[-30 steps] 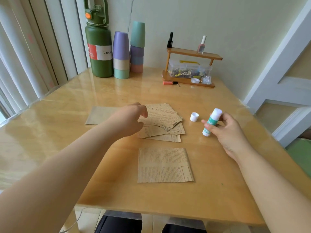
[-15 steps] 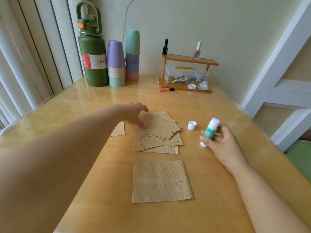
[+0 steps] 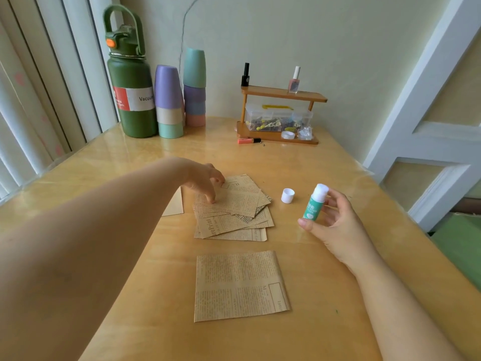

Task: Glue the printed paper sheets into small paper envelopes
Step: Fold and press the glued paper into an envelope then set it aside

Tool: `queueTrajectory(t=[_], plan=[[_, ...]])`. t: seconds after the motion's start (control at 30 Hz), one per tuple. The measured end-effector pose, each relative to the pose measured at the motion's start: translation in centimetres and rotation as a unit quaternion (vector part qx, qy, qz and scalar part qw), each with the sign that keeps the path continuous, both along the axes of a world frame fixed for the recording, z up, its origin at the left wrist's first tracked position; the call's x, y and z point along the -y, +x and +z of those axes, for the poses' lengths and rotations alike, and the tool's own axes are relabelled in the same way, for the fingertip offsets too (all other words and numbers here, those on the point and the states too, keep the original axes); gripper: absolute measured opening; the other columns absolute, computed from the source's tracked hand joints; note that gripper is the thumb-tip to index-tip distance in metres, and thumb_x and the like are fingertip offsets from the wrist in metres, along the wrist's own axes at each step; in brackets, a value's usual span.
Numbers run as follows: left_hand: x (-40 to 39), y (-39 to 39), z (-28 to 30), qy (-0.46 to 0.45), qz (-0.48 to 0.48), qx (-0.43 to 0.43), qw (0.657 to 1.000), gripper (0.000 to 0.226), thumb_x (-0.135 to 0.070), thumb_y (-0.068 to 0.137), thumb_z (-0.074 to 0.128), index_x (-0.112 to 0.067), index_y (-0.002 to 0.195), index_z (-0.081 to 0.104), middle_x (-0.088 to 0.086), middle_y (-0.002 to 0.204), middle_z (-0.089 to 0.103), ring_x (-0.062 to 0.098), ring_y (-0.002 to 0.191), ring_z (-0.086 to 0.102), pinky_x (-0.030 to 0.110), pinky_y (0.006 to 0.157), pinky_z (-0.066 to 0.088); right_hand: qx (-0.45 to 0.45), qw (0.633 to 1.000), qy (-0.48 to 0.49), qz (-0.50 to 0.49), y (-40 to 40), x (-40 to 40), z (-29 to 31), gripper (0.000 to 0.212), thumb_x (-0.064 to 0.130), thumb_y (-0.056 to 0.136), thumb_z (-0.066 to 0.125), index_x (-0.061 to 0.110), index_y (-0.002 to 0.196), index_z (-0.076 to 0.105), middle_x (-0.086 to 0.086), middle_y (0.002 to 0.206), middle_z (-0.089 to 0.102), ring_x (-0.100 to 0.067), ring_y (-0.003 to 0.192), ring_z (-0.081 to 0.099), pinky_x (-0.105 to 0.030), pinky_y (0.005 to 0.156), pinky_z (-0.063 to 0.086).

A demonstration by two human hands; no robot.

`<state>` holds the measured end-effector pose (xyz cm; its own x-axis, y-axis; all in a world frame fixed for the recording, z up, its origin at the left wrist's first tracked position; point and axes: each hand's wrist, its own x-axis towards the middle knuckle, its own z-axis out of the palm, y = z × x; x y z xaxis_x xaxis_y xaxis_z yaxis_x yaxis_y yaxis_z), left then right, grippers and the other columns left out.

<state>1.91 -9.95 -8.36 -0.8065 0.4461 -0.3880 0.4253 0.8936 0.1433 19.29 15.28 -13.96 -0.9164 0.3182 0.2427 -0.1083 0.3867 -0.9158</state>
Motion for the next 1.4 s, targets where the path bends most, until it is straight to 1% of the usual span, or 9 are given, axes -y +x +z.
queueTrajectory(t=[0.27, 0.43, 0.6, 0.73, 0.83, 0.97, 1.07, 1.17, 1.4], plan=[[-1.2, 0.1, -0.3, -0.031, 0.012, -0.047, 0.998, 0.072, -0.033, 0.073, 0.067, -0.030, 0.136, 0.033, 0.000, 0.130, 0.039, 0.024, 0.118, 0.038, 0.044, 0.097, 0.039, 0.000, 0.999, 0.046, -0.020, 0.5, 0.1, 0.1, 0.074, 0.019, 0.067, 0.084, 0.049, 0.118, 0.038, 0.029, 0.115, 0.045, -0.001, 0.116, 0.047, -0.019, 0.089, 0.036], [-0.3, 1.2, -1.2, 0.180, 0.073, -0.050, 0.980, 0.025, -0.020, 0.082, 0.062, -0.016, 0.106, 0.055, 0.003, 0.102, 0.055, 0.021, 0.090, 0.052, 0.031, 0.075, 0.045, 0.002, 0.997, 0.068, -0.029, 0.4, -0.3, 0.0, 0.078, 0.027, 0.065, 0.084, 0.044, 0.127, 0.039, 0.019, 0.123, 0.048, 0.001, 0.121, 0.045, -0.021, 0.093, 0.036], [1.9, 4.9, -1.1, 0.413, 0.149, -0.075, 0.896, 0.011, -0.009, 0.089, 0.055, -0.016, 0.089, 0.064, 0.000, 0.082, 0.062, 0.012, 0.066, 0.052, 0.021, 0.053, 0.041, 0.000, 0.992, 0.107, -0.070, 1.0, -0.5, 0.9, 0.090, 0.035, 0.066, 0.082, 0.037, 0.139, 0.030, 0.017, 0.131, 0.041, -0.002, 0.129, 0.034, -0.025, 0.100, 0.029], [4.6, 9.3, -0.4, 0.509, 0.179, -0.064, 0.840, 0.009, -0.009, 0.088, 0.062, -0.017, 0.087, 0.066, 0.008, 0.086, 0.069, 0.019, 0.074, 0.057, 0.032, 0.067, 0.047, -0.180, 0.957, 0.172, -0.146, 2.7, 0.9, 3.4, 0.074, 0.049, 0.071, 0.065, 0.022, 0.136, 0.039, 0.010, 0.127, 0.038, -0.009, 0.123, 0.041, -0.022, 0.104, 0.029], [6.1, 13.1, -0.1, 0.539, 0.182, -0.030, 0.822, 0.006, -0.009, 0.085, 0.066, -0.014, 0.089, 0.067, 0.008, 0.090, 0.070, 0.023, 0.080, 0.063, 0.040, 0.079, 0.052, -0.237, 0.942, 0.220, -0.094, 4.4, 3.7, 4.8, 0.053, 0.042, 0.079, 0.059, 0.018, 0.125, 0.049, 0.004, 0.114, 0.054, -0.005, 0.097, 0.053, -0.020, 0.088, 0.041], [6.7, 16.7, -0.8, 0.578, 0.170, 0.020, 0.798, 0.013, -0.005, 0.081, 0.069, -0.018, 0.083, 0.068, 0.003, 0.082, 0.070, 0.023, 0.081, 0.063, 0.045, 0.084, 0.051, -0.095, 0.983, 0.156, 0.018, 6.9, 8.0, 4.1, 0.046, 0.058, 0.079, 0.060, 0.033, 0.117, 0.051, 0.015, 0.102, 0.063, -0.004, 0.089, 0.061, -0.012, 0.076, 0.045], [6.4, 18.4, -1.8, 0.593, 0.158, 0.030, 0.789, 0.021, -0.004, 0.079, 0.071, -0.024, 0.082, 0.069, 0.006, 0.085, 0.070, 0.021, 0.079, 0.062, 0.043, 0.083, 0.052, 0.021, 0.995, 0.072, 0.068, 8.1, 9.4, 3.6, 0.038, 0.057, 0.066, 0.062, 0.030, 0.093, 0.063, 0.006, 0.083, 0.070, -0.006, 0.075, 0.066, -0.011, 0.068, 0.049], [6.0, 19.9, -3.0, 0.599, 0.151, 0.022, 0.786, 0.029, -0.004, 0.078, 0.072, -0.030, 0.088, 0.067, 0.004, 0.088, 0.068, 0.020, 0.075, 0.059, 0.039, 0.079, 0.052, 0.052, 0.992, 0.056, 0.105, 9.2, 9.8, 3.2, 0.014, 0.031, 0.080, 0.067, 0.017, 0.078, 0.065, -0.002, 0.068, 0.068, -0.012, 0.053, 0.059, -0.015, 0.054, 0.047], [6.1, 22.2, -5.2, 0.568, 0.133, -0.108, 0.805, 0.038, -0.021, 0.077, 0.076, -0.038, 0.106, 0.058, -0.020, 0.104, 0.059, 0.006, 0.081, 0.060, 0.016, 0.073, 0.048, 0.060, 0.996, 0.039, 0.057, 10.5, 9.4, 1.7, 0.019, 0.023, 0.084, 0.066, 0.010, 0.071, 0.065, 0.002, 0.047, 0.055, -0.005, 0.045, 0.050, -0.011, 0.051, 0.040]])
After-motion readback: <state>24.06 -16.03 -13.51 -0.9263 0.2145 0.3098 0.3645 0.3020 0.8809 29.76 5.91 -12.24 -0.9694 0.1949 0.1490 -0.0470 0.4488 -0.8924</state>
